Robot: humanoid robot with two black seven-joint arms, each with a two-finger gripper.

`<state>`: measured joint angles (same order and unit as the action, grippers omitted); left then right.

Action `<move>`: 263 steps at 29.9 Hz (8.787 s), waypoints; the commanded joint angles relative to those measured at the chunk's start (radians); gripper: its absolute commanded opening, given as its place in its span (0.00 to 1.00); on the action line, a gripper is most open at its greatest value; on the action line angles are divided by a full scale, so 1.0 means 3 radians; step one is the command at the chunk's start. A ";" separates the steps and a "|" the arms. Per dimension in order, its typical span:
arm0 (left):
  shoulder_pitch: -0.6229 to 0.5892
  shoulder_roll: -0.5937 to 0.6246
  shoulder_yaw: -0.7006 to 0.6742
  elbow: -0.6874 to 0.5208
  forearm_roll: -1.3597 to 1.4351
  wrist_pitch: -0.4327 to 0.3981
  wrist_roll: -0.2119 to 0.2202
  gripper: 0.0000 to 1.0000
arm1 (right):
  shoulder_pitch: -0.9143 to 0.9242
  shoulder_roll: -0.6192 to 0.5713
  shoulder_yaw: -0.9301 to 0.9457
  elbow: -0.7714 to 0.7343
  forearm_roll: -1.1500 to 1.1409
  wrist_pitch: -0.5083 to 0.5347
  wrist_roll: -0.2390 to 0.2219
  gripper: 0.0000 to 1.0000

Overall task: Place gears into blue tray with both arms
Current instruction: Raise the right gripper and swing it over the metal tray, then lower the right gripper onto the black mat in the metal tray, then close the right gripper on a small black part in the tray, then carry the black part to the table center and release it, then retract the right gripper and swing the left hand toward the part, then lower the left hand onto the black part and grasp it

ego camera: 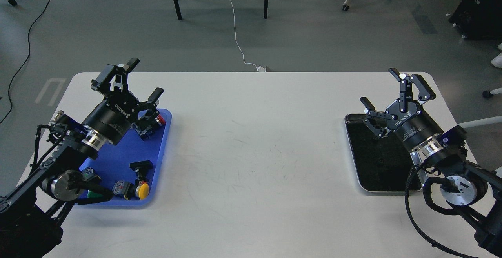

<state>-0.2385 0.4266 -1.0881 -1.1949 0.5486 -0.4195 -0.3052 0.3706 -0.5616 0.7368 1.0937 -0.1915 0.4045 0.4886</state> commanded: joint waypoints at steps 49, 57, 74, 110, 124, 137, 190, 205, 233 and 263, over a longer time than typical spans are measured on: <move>-0.0028 0.0051 0.0094 0.0000 0.0017 -0.0182 -0.0384 0.98 | 0.2922 -0.1002 -0.3218 0.0174 -0.5155 0.0281 0.0000 0.96; -0.0018 0.0056 0.0094 0.0000 0.0017 -0.0177 -0.0389 0.98 | 0.2947 -0.0751 -0.3484 -0.0056 -0.5191 0.0281 0.0000 0.92; -0.0018 0.0051 0.0094 0.0000 0.0012 -0.0177 -0.0399 0.98 | 0.2763 -0.0393 -0.3617 -0.0434 -0.5191 0.0281 0.0000 0.74; -0.0018 0.0051 0.0063 0.0000 0.0007 -0.0177 -0.0399 0.98 | 0.2651 -0.0204 -0.3601 -0.0629 -0.5181 0.0281 0.0000 0.49; -0.0018 0.0061 0.0053 0.0000 -0.0013 -0.0187 -0.0404 0.98 | 0.2625 -0.0138 -0.3606 -0.0639 -0.5181 0.0281 0.0000 0.33; -0.0018 0.0071 0.0048 0.0000 -0.0013 -0.0182 -0.0399 0.98 | 0.2666 -0.0163 -0.3596 -0.0619 -0.5181 0.0281 0.0000 0.15; 0.0171 0.0322 -0.0013 -0.0118 -0.0013 -0.0212 -0.0445 0.98 | 0.3239 0.1872 -0.3888 -0.0966 -0.4664 0.0281 0.0000 0.16; 0.0217 0.0337 -0.0019 -0.0123 -0.0013 -0.0231 -0.0450 0.98 | 0.3182 0.1872 -0.3893 -0.1038 -0.4506 0.0281 0.0000 0.46; -0.0018 0.0475 0.0043 -0.0215 0.0548 -0.0231 -0.0522 0.98 | 0.2703 0.0262 -0.2473 -0.0879 -0.0887 0.0281 0.0000 0.97; -0.2191 -0.0291 0.2722 -0.0042 0.5444 0.0181 -0.0612 0.97 | 0.0442 -0.0112 -0.0447 -0.0716 0.0245 0.0281 0.0000 0.98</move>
<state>-0.8748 0.4000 -0.3140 -1.2866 2.1520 -0.3854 -0.4893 0.5358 -0.5844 0.5758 0.8555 -0.1181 0.4887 0.4887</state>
